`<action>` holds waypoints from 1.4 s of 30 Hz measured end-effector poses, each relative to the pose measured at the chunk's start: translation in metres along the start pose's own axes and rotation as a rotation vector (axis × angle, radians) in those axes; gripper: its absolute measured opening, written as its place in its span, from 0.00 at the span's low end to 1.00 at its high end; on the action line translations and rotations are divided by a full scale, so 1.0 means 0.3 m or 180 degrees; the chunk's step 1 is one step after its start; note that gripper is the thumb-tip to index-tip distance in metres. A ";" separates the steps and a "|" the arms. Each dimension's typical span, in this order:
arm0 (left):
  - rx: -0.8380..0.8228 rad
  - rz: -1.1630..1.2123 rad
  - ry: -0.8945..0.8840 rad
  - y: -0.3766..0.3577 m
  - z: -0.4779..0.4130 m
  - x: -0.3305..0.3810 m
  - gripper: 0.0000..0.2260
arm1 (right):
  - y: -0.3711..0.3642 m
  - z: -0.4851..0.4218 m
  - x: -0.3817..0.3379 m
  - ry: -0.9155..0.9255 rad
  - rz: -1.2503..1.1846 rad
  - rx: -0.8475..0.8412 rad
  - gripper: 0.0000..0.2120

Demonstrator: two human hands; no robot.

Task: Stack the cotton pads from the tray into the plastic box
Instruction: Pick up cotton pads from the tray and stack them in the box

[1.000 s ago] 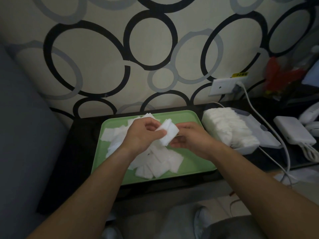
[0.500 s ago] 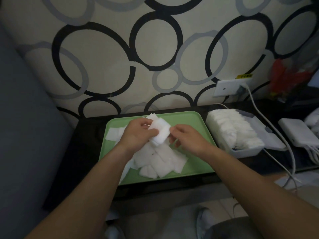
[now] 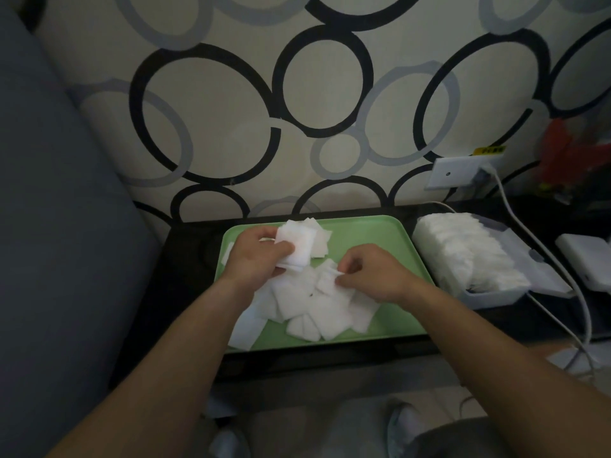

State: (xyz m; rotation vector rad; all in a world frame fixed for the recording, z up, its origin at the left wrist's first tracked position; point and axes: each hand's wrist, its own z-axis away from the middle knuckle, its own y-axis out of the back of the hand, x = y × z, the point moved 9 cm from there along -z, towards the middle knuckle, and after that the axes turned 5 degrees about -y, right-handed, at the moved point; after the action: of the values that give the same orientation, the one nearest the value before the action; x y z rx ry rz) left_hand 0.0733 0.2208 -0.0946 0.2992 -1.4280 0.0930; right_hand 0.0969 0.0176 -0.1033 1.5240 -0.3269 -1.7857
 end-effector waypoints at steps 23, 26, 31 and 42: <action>-0.0382 0.0577 0.0023 -0.208 0.072 0.054 0.07 | 0.062 0.028 -0.008 -0.0264 -0.2492 0.0378 0.09; -0.0437 0.0699 0.0062 -0.240 0.080 0.064 0.09 | 0.103 0.042 0.008 -0.0275 -0.2176 0.0667 0.14; -0.0811 0.0650 -0.0165 -0.321 0.106 0.099 0.12 | 0.216 0.078 -0.001 0.0110 -0.1205 0.1165 0.26; -0.1129 0.0356 -0.0474 -0.572 0.140 0.155 0.10 | 0.499 0.174 0.059 0.0468 0.0172 0.0667 0.05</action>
State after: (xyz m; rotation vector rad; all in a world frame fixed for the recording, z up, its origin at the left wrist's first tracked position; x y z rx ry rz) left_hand 0.0813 0.0401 -0.0695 -0.0676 -1.5778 -0.0935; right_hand 0.1043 -0.1108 -0.0091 1.7649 -0.4897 -1.6276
